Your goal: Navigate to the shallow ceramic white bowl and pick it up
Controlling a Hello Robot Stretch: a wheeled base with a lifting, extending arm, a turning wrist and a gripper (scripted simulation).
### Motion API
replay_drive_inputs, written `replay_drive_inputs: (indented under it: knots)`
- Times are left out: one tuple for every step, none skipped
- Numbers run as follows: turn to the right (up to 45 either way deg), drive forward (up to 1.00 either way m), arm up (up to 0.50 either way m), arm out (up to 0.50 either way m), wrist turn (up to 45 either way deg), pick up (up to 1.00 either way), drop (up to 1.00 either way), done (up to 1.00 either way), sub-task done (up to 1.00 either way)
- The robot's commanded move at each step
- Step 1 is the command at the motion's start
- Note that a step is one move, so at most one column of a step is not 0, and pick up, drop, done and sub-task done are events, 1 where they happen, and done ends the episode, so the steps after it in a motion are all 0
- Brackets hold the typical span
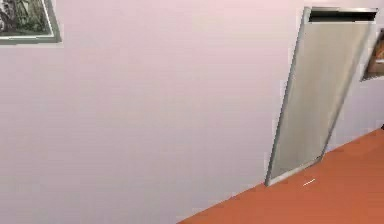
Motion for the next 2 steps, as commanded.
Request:
replay_drive_inputs:
  knots:
    - [-36.0,0.0,0.0,0.0,0.0,0.0,0.0,0.0,0.0]
    - [0.0,0.2,0.0,0.0,0.0,0.0,0.0,0.0,0.0]
